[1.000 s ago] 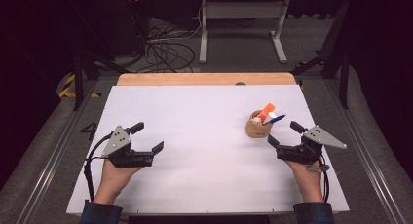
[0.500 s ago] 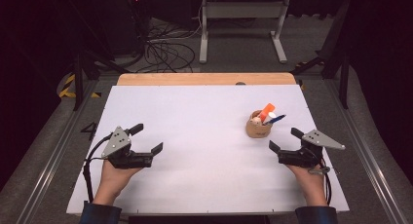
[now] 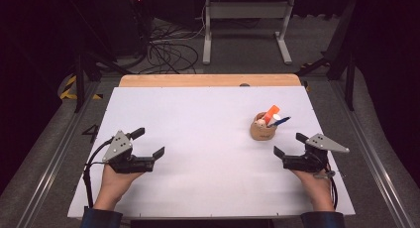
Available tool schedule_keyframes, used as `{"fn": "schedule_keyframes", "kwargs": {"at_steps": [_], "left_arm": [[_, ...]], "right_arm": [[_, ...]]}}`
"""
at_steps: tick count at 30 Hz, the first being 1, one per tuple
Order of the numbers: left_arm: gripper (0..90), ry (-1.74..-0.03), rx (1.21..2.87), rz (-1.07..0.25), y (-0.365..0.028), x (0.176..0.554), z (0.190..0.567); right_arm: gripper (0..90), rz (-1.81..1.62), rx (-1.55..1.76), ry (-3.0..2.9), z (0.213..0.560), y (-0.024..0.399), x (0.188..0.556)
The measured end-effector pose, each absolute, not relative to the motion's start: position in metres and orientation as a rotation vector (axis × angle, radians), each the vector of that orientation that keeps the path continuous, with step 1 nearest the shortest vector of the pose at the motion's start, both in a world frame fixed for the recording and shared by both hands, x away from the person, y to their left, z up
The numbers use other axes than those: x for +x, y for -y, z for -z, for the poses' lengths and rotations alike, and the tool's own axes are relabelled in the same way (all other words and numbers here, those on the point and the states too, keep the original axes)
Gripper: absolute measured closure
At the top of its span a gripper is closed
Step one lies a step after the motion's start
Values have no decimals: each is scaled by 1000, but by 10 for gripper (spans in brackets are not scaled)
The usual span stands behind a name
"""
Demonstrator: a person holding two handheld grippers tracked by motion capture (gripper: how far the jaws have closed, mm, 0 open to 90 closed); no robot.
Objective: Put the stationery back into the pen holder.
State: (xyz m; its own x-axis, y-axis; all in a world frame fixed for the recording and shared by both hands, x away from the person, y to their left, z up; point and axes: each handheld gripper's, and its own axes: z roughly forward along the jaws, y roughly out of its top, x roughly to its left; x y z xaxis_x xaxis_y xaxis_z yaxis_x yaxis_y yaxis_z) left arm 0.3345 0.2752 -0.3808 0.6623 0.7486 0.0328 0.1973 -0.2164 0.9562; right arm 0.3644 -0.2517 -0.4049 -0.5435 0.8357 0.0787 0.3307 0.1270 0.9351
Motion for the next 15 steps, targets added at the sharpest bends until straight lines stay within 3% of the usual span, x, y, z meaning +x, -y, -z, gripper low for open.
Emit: {"fn": "schedule_keyframes", "kwargs": {"at_steps": [15], "left_arm": [[68, -777, 1759, -616, -281, 329, 385]], "right_arm": [[0, -1400, 1139, -1946, 410, 263, 356]]}}
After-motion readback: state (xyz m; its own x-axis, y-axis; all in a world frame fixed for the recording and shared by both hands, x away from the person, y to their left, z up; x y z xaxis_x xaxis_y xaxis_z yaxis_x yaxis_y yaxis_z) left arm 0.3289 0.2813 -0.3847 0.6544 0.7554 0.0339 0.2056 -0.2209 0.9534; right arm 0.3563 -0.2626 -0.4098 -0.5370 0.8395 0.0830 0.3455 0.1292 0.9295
